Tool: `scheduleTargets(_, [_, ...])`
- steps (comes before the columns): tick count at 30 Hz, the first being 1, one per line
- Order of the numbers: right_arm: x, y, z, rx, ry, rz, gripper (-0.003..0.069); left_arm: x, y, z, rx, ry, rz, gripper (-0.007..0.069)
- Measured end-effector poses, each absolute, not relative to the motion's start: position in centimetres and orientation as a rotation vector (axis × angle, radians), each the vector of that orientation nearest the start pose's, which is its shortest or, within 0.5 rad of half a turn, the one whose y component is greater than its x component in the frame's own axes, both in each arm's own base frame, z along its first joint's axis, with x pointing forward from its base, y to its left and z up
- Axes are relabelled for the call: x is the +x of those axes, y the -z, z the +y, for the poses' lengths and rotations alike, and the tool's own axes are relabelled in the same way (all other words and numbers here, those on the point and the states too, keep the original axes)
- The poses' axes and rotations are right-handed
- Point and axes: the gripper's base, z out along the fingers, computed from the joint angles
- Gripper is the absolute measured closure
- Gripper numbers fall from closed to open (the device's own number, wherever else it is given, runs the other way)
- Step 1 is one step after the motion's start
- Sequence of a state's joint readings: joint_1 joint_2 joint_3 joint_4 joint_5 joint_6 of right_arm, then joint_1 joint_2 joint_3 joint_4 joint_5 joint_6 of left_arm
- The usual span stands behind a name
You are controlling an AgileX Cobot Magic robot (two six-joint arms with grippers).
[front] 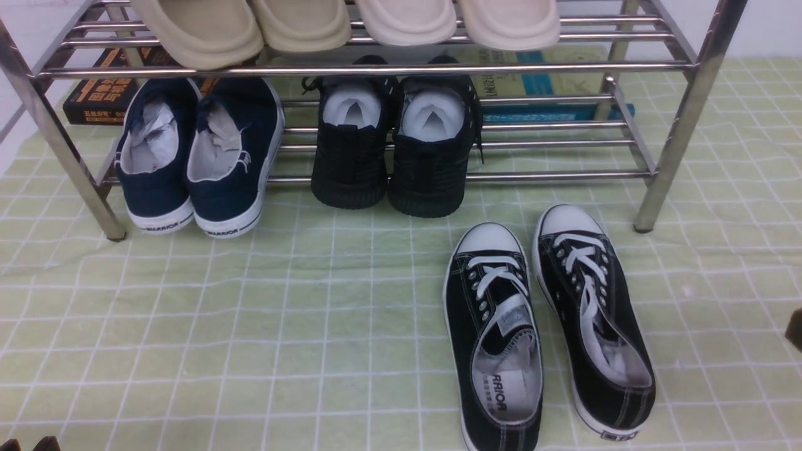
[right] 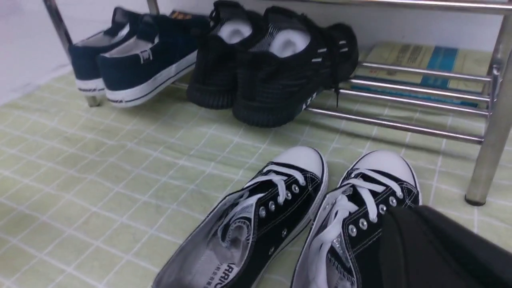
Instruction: Take the shoes off the shelf with your hand from the green coffee tablecloth.
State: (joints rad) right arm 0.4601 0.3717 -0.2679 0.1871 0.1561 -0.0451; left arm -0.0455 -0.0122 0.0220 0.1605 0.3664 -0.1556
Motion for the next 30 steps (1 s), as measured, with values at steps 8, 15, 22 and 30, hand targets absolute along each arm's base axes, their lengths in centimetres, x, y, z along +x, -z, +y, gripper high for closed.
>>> scheduleTargets(8, [7.9,-22.3,4.2,-0.315,-0.445,1.854,0.062,5.3,-17.4,0.3,-0.003,-0.018,1.855,0.0383])
scheduleTargets(15, [7.6,-20.5,4.1,-0.325,-0.436,1.919,0.061,5.3,-17.4,0.3,-0.003,-0.018,1.855,0.0383])
scheduleTargets(22, [7.2,-20.9,3.9,-0.317,-0.448,1.867,0.0598,5.3,-17.4,0.3,-0.003,-0.018,1.855,0.0383])
scheduleTargets(30, [5.5,-21.1,1.6,-0.271,-0.191,1.789,0.0584,5.3,-17.4,0.3,-0.003,-0.018,1.855,0.0383])
